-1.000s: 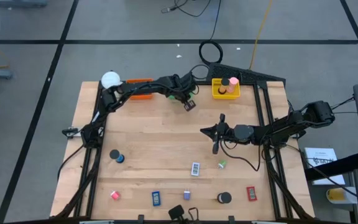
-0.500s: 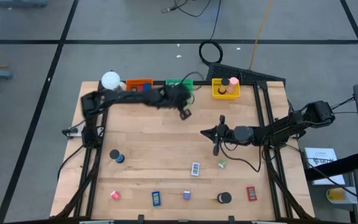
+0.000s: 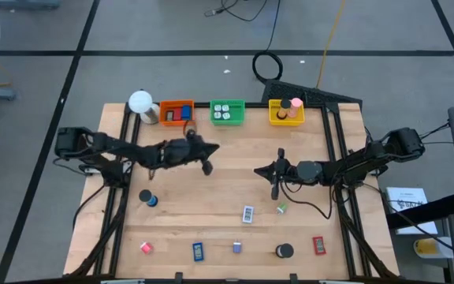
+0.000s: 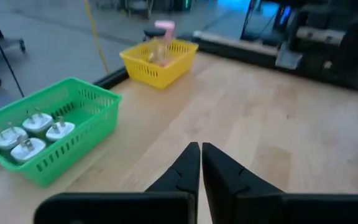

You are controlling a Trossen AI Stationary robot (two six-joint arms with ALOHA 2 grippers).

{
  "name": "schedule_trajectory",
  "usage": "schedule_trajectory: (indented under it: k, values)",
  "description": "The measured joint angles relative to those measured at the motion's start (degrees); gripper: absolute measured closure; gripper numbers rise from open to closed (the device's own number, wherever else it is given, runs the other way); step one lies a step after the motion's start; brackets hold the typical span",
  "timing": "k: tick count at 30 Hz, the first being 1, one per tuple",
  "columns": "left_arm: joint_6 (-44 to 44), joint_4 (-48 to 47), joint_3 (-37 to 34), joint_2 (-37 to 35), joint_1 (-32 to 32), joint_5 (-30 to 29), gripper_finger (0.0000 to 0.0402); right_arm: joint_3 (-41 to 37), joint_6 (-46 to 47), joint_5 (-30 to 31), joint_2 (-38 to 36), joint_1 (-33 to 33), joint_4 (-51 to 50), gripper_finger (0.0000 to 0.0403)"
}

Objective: Pick & Place Office items
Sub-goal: Put the white digital clock into the orange basket

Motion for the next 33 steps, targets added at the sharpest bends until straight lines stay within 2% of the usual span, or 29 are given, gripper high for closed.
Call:
schedule_trajectory:
  k: [4,7,10,14,20,24,33]
  values:
    - [-0.2,16.4,-9.4,0.2,-0.8,-1.0,0.038,0.0,-0.4,-4.4,0.0,0.0,-0.6,0.0399]
    - [-1.4,26.2,-15.2,0.6,-0.8,-1.1,0.038,0.0,2.7,-3.9,0.0,0.0,-1.5,0.0399]
    - [-1.7,30.7,-18.6,0.6,-0.8,-0.9,0.038,0.2,6.7,-2.1,0.0,0.1,-3.7,0.0399]
    - [-1.2,31.0,-19.6,0.6,-0.8,-0.5,0.038,3.2,11.4,2.0,-0.2,0.1,-13.8,0.0399]
    - [-0.7,30.0,-19.4,0.6,-0.8,-0.5,0.038,14.1,18.2,2.2,-0.3,0.2,-40.6,0.0399]
    - [-0.7,29.8,-19.4,0.6,-0.8,-0.5,0.038,19.5,24.0,6.0,-0.3,1.5,-54.4,0.0399]
    - [-0.7,29.8,-19.4,0.6,-0.8,-0.5,0.038,28.9,44.4,6.5,-0.2,5.1,-82.5,0.0399]
